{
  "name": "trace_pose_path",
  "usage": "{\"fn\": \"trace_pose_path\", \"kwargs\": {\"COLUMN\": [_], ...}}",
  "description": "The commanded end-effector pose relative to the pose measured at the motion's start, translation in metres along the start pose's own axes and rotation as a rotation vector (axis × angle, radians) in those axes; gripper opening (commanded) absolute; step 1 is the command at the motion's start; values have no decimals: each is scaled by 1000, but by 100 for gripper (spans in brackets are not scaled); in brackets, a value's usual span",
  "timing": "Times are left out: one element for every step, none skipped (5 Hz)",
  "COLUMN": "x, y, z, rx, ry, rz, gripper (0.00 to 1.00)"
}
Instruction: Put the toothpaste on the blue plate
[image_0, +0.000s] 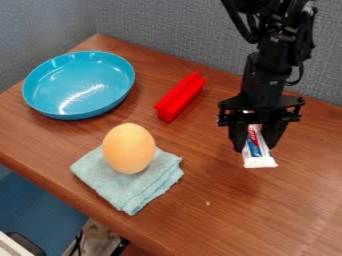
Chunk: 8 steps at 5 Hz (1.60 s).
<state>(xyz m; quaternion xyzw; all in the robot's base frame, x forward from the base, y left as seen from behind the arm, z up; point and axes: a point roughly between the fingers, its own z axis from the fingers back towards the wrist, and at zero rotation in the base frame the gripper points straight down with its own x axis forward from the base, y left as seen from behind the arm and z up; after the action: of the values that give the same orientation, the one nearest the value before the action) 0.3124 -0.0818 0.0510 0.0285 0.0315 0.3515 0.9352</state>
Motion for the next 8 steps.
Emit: {"fn": "trace_pose_path", "kwargs": {"x": [11,12,13,14,15,17,18,20], "y": [-3,-2,-2,-1,0,1,2,3], "z": [33,33,33,35,38,40,42,44], "rx": [-83,-81,-79,-78,-78,-78,-79,-80], "ry": [-55,-53,-52,-49,-46,-44,-41,-39], "rz": [13,9,5,-1,-7,-12,-17,-21], "gripper": [0,0,0,0,0,0,0,0]}}
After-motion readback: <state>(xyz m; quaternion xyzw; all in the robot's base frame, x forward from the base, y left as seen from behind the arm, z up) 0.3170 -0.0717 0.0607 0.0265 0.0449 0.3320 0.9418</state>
